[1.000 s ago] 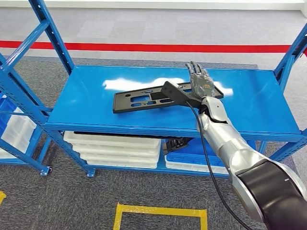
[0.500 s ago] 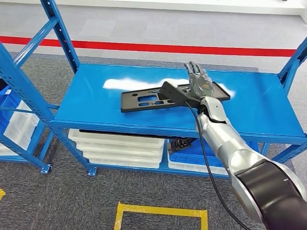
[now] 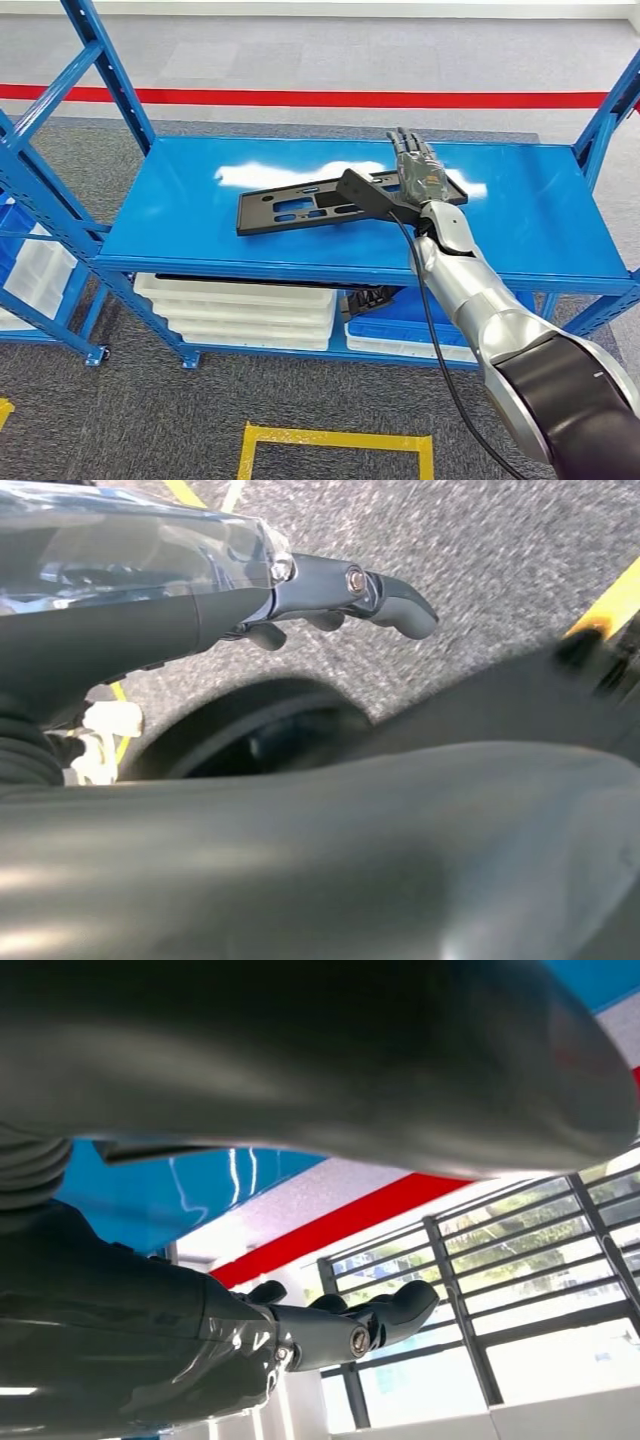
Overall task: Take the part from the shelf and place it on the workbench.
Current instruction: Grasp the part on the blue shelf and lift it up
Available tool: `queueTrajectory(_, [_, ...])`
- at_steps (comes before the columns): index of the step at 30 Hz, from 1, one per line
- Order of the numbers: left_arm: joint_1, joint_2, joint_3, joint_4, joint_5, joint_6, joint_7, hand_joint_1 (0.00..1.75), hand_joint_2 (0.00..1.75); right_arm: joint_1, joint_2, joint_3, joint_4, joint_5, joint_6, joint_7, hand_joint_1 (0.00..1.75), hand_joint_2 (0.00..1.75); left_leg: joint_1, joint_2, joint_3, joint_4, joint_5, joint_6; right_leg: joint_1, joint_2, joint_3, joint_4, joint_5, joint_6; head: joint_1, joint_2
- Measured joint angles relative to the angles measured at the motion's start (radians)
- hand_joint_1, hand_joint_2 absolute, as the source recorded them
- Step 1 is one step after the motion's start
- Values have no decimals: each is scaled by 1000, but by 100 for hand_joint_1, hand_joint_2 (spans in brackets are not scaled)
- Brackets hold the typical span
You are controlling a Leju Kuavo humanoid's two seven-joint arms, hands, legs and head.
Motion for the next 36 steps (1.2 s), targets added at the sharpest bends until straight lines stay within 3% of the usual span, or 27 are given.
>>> queueTrajectory(2, [-4, 0, 0, 0, 0, 0, 0, 0, 0, -5, 1, 0, 0, 1, 1, 0, 0, 0, -7, -1, 24, -55, 15, 12, 0, 0, -2, -1, 0, 6, 0, 0])
queueTrajectory(4, [-8, -1, 0, 0, 1, 0, 0, 0, 0, -9, 1, 0, -1, 2, 2, 0, 0, 0, -8, 0, 27, -66, 11, 19, 1, -1, -4, -3, 0, 17, 0, 0])
queueTrajectory(6, [-12, -1, 0, 0, 1, 0, 0, 0, 0, -16, 0, 0, -2, 3, 3, 1, 0, 0, -3, 3, 35, -85, 13, 25, 2, -2, -11, 15, -18, 25, 1, 0])
queueTrajectory(9, [-16, -2, 0, 0, 2, 1, 0, 0, 0, -23, -1, 0, -1, 5, 5, 2, 0, 0, -1, 5, 40, -95, 18, 29, 3, -1, -77, 164, -100, 27, 2, 0])
queueTrajectory(11, [-16, -2, 0, 0, 2, 0, 0, 0, 0, -20, -2, 0, 1, 5, 7, 2, 0, 0, -1, 5, 40, -94, 18, 29, 4, -1, -116, 247, -120, 30, 2, 0])
queueTrajectory(12, [-17, -3, 0, 0, 2, 0, 0, 0, 0, -19, -2, 0, 2, 5, 7, 3, 0, 0, -1, 5, 40, -93, 17, 29, 4, -2, -113, 238, -102, 32, 2, 0])
queueTrajectory(14, [-20, -4, 0, 0, 2, 0, 0, 0, 0, -23, -2, 0, 2, 6, 8, 3, 0, 0, -1, 5, 40, -88, 14, 24, 3, -3, -64, 124, -33, 33, 2, 0])
queueTrajectory(16, [-24, -5, 0, 0, 2, 0, -1, 0, 0, -28, -2, 1, 2, 6, 8, 3, 0, 0, -5, 4, 36, -78, 8, 16, 4, -3, -18, 20, 7, 30, 2, 0])
queueTrajectory(21, [-28, -5, 0, 0, 10, 0, -1, 0, 0, -30, -1, 0, 2, 7, 8, 4, 0, 0, -3, 3, 27, -58, -10, 0, 3, 0, -7, -3, 7, 6, 1, 0])
queueTrajectory(23, [-30, -5, 0, 0, 13, 0, -1, 0, 0, -32, 0, 1, 2, 8, 8, 7, 0, 0, 2, 2, -7, 23, -58, -13, 0, -1, -6, -3, 8, 0, 0, 0])
queueTrajectory(25, [-31, -5, 0, 0, 15, 0, -1, 0, 0, -32, 0, 1, 2, 9, 8, 12, 0, 0, 6, 3, -65, 149, -111, -22, 0, -2, -6, -3, 7, -3, 0, 0])
queueTrajectory(26, [-30, -5, 0, 0, 14, 0, -1, 0, 0, -32, 1, 1, 2, 9, 8, 14, 0, 0, 7, 3, -85, 188, -118, -23, 0, -3, -6, -3, 7, -3, 1, 0])
queueTrajectory(27, [-30, -5, 0, 0, 14, 0, -1, 0, 0, -31, 1, 1, 2, 9, 8, 15, 0, 0, 8, 3, -88, 191, -107, -22, 0, -2, -5, -3, 6, -3, 1, 0])
queueTrajectory(28, [-30, -5, 0, 0, 14, 0, -1, 0, 0, -32, 1, 1, 2, 10, 8, 15, 0, 0, 8, 2, -73, 155, -78, -18, 1, -1, -3, -3, 6, -3, 1, 0])
queueTrajectory(30, [-32, -5, 0, 0, 14, 0, -1, 0, 0, -35, 3, 1, 1, 10, 8, 15, 0, 0, 3, 1, -16, 28, -8, -4, 2, 0, 1, -4, 3, -1, 0, 0])
queueTrajectory(31, [-33, -5, 0, 0, 14, 0, -1, 0, 0, -36, 3, 1, 1, 10, 8, 14, 0, 0, 0, 1, 7, -23, 13, 3, 2, 1, 2, -4, 2, 0, 1, 0])
queueTrajectory(34, [-35, -5, 0, 0, 14, 0, -1, 0, 0, -39, 3, 1, 1, 9, 8, 14, 0, 0, -9, -1, 23, -65, 17, 17, 1, 0, -1, -8, 2, 12, 1, 0])
queueTrajectory(36, [-36, -5, 0, 0, 14, 0, -1, 0, 0, -40, 2, 0, 0, 9, 7, 14, 0, 0, -5, 2, 30, -81, 17, 23, 1, -2, -4, 3, -10, 22, 1, 0])
